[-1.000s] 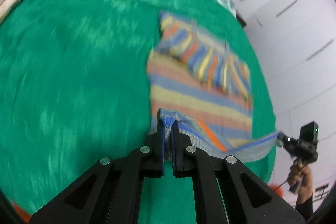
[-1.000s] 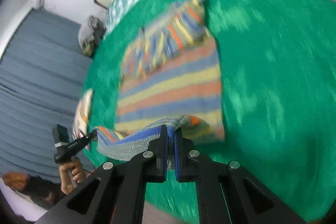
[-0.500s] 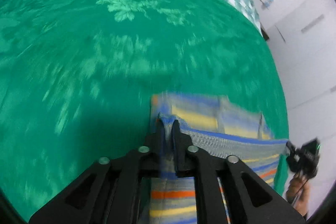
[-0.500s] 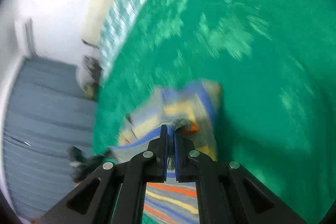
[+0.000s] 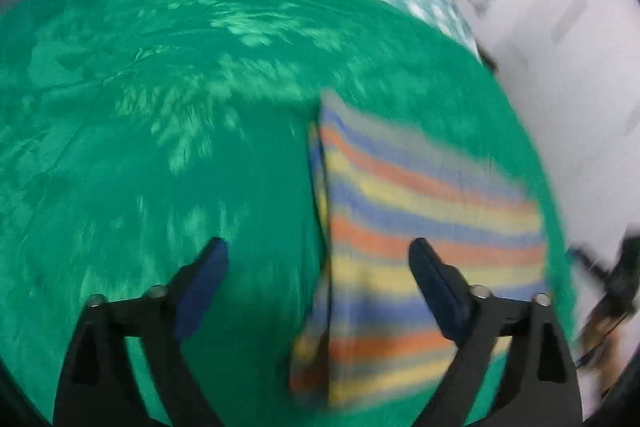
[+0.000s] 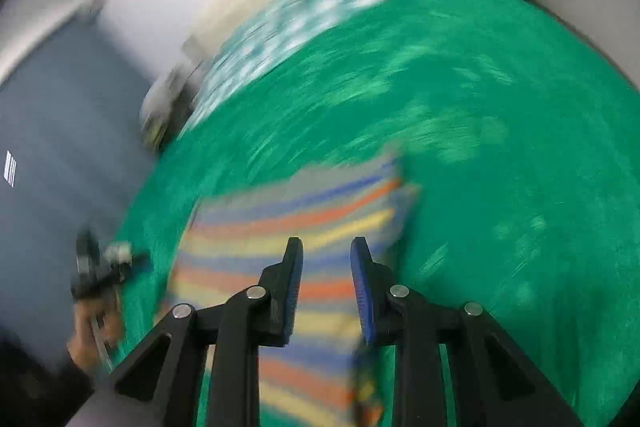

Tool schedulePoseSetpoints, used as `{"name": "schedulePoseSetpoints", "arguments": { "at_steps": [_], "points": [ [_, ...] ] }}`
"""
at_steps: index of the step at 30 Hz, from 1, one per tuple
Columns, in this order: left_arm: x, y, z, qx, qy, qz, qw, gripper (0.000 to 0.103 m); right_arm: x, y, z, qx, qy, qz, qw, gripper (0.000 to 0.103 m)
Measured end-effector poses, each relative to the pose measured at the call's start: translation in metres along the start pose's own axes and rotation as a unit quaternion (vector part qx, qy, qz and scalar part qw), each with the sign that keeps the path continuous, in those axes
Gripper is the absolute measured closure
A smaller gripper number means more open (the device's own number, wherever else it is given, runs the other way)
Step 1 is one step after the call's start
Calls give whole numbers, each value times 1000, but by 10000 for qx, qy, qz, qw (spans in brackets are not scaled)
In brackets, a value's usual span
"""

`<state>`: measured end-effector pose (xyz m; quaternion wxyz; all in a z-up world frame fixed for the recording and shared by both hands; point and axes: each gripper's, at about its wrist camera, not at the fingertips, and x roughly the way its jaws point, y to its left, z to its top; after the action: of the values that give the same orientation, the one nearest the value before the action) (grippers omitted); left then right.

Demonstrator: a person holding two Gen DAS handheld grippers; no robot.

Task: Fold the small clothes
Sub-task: 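Lift the hem with both tools and fold it onto the collar, then open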

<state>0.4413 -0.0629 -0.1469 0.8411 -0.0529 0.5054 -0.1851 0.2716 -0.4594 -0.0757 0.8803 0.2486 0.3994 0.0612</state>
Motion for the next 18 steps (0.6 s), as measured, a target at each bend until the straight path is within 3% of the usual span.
{"name": "schedulePoseSetpoints", "arguments": {
  "at_steps": [1, 2, 3, 4, 5, 6, 8, 10, 14, 18],
  "points": [
    [5, -10, -14, 320, 159, 314, 9989, 13, 3, 24, -17, -489, 186, 67, 9986, 63],
    [15, -15, -30, 567, 448, 729, 9947, 27, 8, 36, -34, -755, 377, 102, 9964, 52],
    [21, -12, -42, 636, 662, 980, 9909, 36, 15, 41, -48, -923, 582, 45, 9940, 50],
    [22, -4, -56, 630, 820, 1082, 9887, 37, 23, 42, -64, -1056, 824, -166, 9909, 50],
    [12, 3, -67, 609, 707, 1055, 9900, 32, 36, 34, -89, -1140, 1301, -744, 9821, 51],
    [0, 8, -75, 593, 603, 1120, 9901, 27, 39, 25, -106, -1068, 1605, -1046, 9757, 62],
    [-31, 13, -91, 537, 414, 1419, 9875, 23, 13, 22, -128, -1062, 1328, -1305, 9768, 66],
    [-58, 9, -107, 494, 225, 1156, 9918, 20, -19, 32, -147, -1061, 1104, -1531, 9763, 66],
    [-91, -32, -140, 647, -158, 878, 9939, 9, -48, 62, -171, -1229, 491, -1919, 9724, 29],
    [-82, -78, -170, 971, -132, 849, 9916, 6, -50, 79, -189, -1383, 237, -2314, 9627, 28]
  ]
}}
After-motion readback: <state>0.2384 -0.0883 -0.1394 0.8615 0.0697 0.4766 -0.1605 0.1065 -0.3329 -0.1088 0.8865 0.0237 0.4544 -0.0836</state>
